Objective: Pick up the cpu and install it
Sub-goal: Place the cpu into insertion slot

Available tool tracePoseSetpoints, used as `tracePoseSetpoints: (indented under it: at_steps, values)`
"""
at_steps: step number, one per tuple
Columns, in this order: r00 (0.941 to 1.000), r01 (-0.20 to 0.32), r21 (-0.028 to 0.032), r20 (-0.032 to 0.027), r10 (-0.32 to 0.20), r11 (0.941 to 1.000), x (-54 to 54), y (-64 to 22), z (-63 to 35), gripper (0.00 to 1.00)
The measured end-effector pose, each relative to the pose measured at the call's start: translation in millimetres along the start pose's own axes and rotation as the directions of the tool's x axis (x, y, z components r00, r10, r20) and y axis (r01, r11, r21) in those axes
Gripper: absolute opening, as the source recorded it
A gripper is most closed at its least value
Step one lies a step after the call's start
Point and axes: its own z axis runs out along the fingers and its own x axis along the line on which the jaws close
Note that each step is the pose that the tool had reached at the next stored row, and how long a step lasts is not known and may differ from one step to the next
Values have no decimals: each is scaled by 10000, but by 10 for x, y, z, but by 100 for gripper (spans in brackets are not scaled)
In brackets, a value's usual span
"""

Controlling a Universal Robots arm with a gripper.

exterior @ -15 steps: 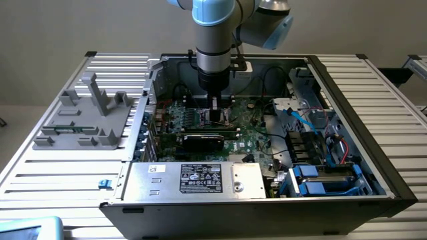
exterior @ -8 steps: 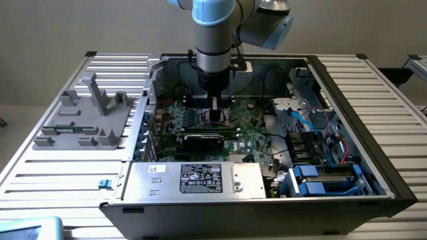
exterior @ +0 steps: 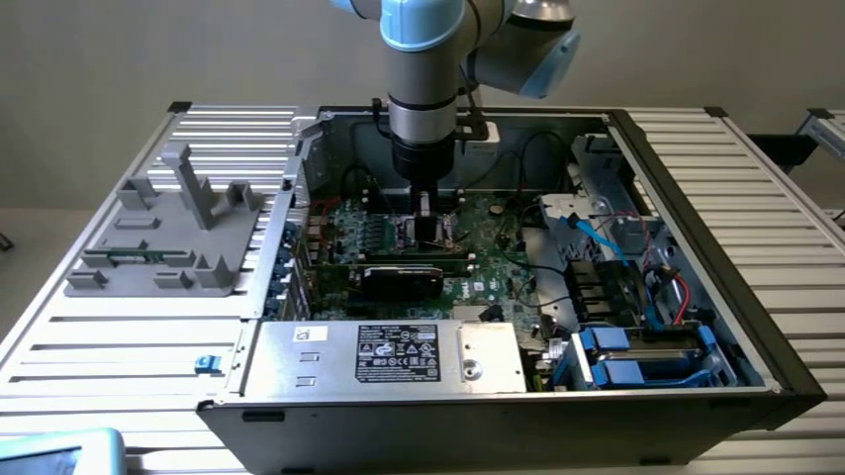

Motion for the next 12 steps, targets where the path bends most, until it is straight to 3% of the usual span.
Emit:
tracePoseSetpoints:
  at_steps: [5,12]
  values:
    - [10000,-4,2,-91,4,10000,1,3,-63,64]
    - [9999,-5,4,-118,5,10000,6,15,-348,64]
